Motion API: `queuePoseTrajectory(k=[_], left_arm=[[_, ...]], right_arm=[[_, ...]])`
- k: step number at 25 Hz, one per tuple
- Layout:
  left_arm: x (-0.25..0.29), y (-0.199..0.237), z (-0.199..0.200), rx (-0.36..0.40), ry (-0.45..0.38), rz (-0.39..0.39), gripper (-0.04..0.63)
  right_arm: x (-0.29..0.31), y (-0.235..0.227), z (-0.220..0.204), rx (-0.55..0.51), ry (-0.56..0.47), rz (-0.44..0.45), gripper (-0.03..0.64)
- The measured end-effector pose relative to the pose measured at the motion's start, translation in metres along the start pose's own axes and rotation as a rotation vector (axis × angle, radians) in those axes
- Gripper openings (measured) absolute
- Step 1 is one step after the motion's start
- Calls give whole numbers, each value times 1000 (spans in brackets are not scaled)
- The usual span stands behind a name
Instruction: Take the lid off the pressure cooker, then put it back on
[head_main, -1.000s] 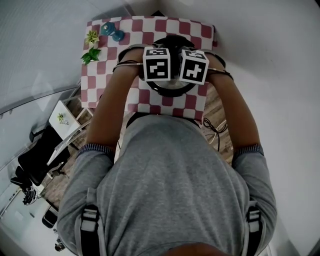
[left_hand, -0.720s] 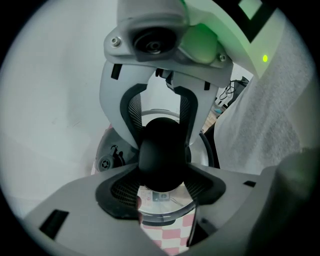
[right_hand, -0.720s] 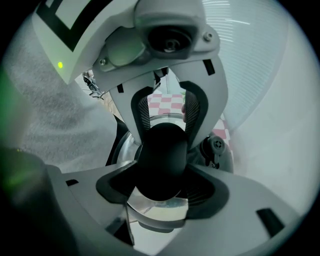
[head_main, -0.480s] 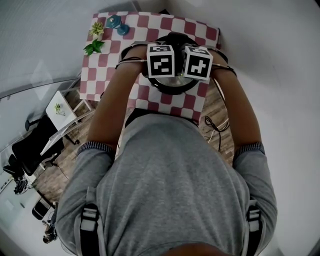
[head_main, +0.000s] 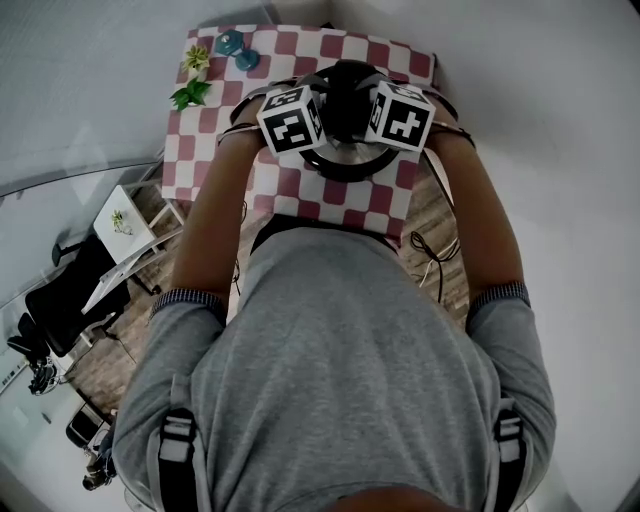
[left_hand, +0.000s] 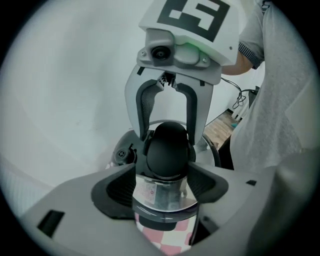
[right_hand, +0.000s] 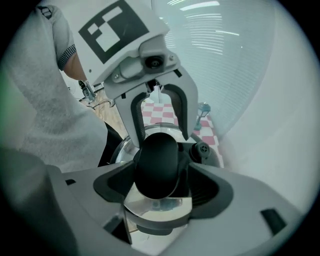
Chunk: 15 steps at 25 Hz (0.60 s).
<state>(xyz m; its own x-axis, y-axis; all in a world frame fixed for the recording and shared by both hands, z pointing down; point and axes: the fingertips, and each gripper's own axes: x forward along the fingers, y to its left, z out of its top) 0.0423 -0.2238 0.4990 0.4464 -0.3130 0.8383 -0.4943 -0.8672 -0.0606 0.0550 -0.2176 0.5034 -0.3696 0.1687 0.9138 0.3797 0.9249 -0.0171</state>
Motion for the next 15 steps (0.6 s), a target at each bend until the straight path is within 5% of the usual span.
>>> queuePoseTrajectory(k=[5,10,15], left_arm=[[-29,2,12,-34,-179,118,341],[-62,-1,28,-61,-389,267,339],[-101,-19,45,-144,-632,334,339]], right_arm=[[-29,-5,10,40,-102,-127,354],[-70,-2,22,115,-314,-312,356],[-109,17,33,196,-530,-456,342]])
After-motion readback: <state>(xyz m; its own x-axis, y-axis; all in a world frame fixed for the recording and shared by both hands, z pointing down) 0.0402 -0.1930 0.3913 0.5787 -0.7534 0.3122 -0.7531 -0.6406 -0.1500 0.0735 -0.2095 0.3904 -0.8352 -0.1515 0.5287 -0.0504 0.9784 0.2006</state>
